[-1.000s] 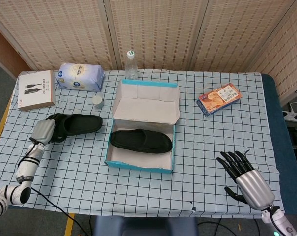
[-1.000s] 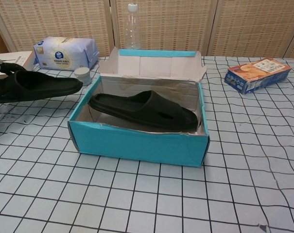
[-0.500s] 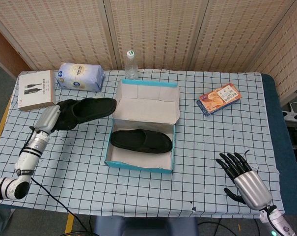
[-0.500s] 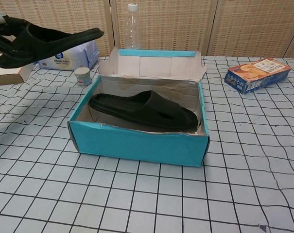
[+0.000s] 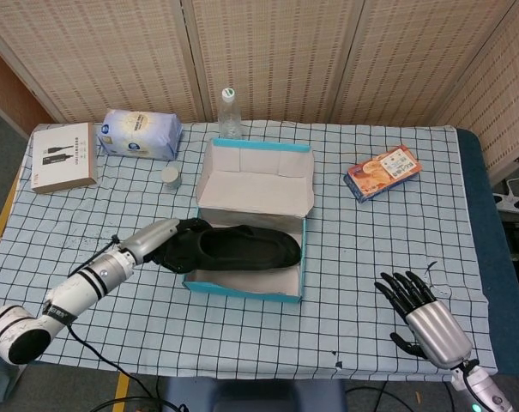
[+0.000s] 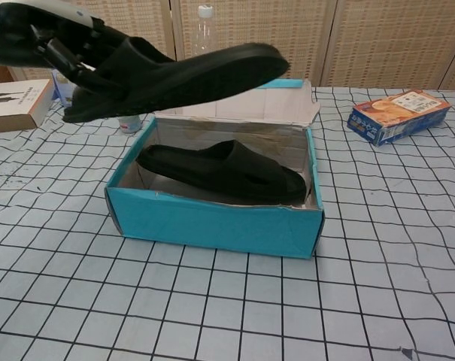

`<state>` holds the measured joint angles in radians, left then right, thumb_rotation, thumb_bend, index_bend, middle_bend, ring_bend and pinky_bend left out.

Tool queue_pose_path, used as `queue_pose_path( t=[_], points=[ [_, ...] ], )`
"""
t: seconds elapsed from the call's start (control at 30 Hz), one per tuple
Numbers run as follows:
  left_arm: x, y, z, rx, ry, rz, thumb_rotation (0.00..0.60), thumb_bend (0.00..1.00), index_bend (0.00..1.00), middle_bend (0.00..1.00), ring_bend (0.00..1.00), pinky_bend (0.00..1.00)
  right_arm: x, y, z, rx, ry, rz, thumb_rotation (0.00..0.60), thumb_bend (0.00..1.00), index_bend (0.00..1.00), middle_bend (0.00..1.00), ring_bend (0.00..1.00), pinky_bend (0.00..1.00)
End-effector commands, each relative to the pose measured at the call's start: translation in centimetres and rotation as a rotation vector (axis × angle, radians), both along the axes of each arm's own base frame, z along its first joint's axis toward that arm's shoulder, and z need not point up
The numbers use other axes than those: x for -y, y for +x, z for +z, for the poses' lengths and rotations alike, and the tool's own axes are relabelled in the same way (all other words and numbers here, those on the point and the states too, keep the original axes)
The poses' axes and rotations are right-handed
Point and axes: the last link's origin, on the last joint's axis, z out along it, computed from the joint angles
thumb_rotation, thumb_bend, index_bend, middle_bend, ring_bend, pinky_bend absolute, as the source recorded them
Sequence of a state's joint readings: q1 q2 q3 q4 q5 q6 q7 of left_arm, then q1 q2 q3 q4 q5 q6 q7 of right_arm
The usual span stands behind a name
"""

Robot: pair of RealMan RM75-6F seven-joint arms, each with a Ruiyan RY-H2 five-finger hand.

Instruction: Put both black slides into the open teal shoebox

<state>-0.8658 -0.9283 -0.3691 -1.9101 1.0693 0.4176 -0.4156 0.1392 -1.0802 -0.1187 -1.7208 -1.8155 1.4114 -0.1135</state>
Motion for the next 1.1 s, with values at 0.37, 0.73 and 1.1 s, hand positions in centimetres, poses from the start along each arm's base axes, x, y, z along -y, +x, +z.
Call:
queue_pose_path(
  t=[0.37, 0.73, 1.1],
  points=[
    [-2.4, 5.0, -4.0, -0.265, -0.183, -0.055, 0.6, 0.48, 0.59, 0.61, 0.59, 0.65, 0.8, -0.8, 0.3, 0.001, -0.006, -0.018, 0.6, 0.2, 0.0, 0.0, 0.0, 0.0],
    [-3.6, 5.3, -4.8, -0.331, -0.173, 0.04, 0.6, 0.48, 0.6, 0.65, 0.63, 0.7, 2.2, -1.2, 0.1, 0.011, -0.007, -0.022, 0.6, 0.2, 0.0, 0.0, 0.0, 0.0],
    [-2.5, 6.6, -5.3, -0.348, -0.222, 0.035, 0.6, 0.48, 0.61, 0.68, 0.67, 0.74, 2.3, -1.2, 0.2, 0.022, -0.005, -0.019, 0.6, 0.2, 0.0, 0.0, 0.0, 0.0]
  ],
)
